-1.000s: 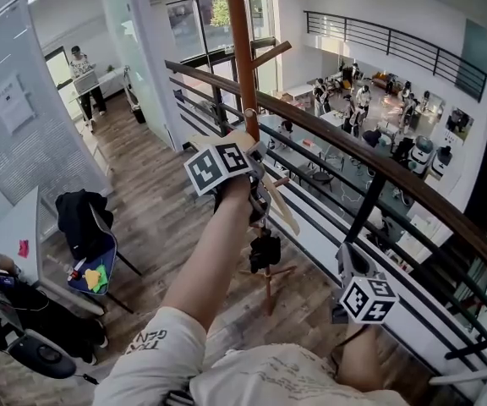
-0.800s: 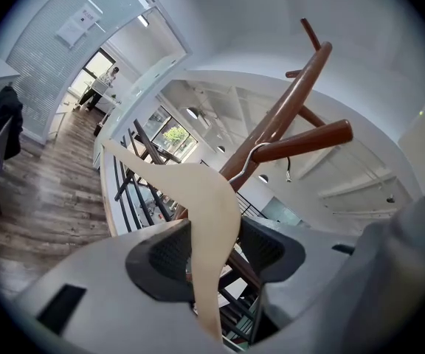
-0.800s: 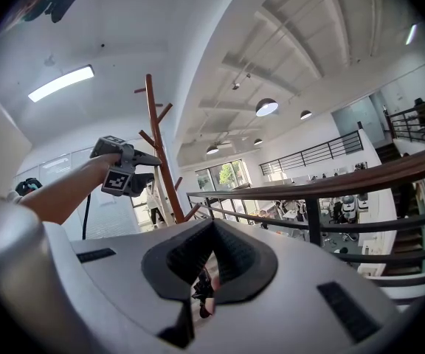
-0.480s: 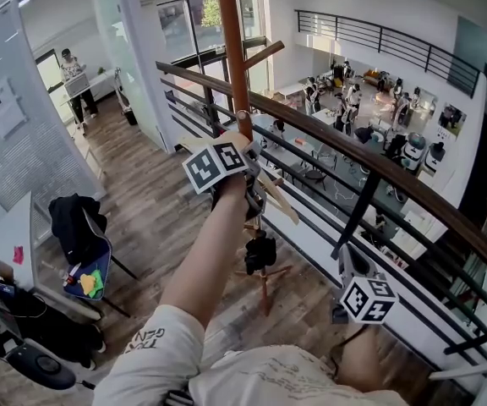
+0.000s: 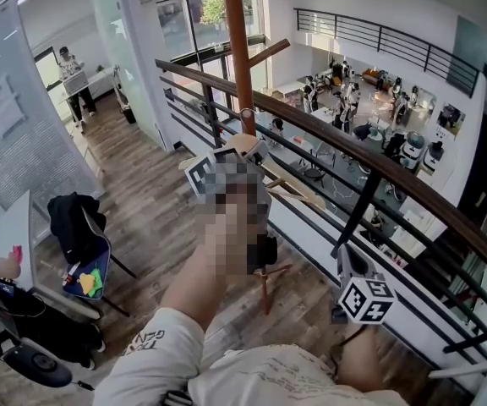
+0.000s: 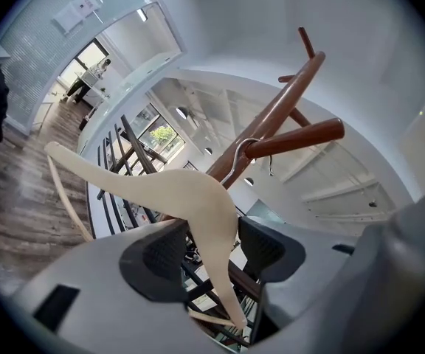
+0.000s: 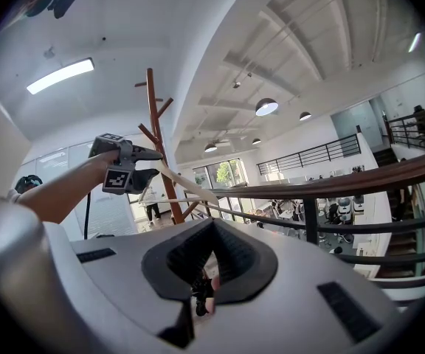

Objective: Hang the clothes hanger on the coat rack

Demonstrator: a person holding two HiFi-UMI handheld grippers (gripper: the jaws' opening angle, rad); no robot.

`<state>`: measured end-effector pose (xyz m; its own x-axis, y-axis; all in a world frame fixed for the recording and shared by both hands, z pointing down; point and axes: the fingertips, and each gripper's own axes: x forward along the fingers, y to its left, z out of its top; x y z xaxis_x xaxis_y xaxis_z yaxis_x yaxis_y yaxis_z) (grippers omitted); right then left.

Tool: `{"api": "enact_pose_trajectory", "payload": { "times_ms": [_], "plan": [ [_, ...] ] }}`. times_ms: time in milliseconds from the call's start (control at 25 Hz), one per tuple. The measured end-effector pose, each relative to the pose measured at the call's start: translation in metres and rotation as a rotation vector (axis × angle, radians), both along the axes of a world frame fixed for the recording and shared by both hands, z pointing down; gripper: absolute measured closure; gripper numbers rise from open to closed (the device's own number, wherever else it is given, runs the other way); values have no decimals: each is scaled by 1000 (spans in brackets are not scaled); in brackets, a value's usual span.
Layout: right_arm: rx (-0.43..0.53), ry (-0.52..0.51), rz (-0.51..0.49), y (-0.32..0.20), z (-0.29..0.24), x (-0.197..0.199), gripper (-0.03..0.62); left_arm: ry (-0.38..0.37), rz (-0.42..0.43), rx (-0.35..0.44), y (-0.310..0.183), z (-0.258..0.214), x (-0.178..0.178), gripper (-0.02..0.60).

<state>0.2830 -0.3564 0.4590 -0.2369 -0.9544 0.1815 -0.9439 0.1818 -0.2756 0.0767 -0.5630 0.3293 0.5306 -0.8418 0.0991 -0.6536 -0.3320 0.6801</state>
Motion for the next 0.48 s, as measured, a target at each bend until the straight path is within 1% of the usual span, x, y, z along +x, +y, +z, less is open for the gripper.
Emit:
{"api": "enact_pose_trajectory", "payload": {
  "times_ms": [280, 360, 480],
  "plan": [
    [-7, 5, -8, 0, 1, -15, 594, 50, 34, 10, 11, -2, -9, 367],
    [-9, 5, -14, 0, 2, -17, 594, 41, 45, 17, 18, -2, -7, 368],
    [-10, 8, -31, -2, 2, -23, 594, 15, 54, 55, 33, -5, -6, 381]
  ]
}}
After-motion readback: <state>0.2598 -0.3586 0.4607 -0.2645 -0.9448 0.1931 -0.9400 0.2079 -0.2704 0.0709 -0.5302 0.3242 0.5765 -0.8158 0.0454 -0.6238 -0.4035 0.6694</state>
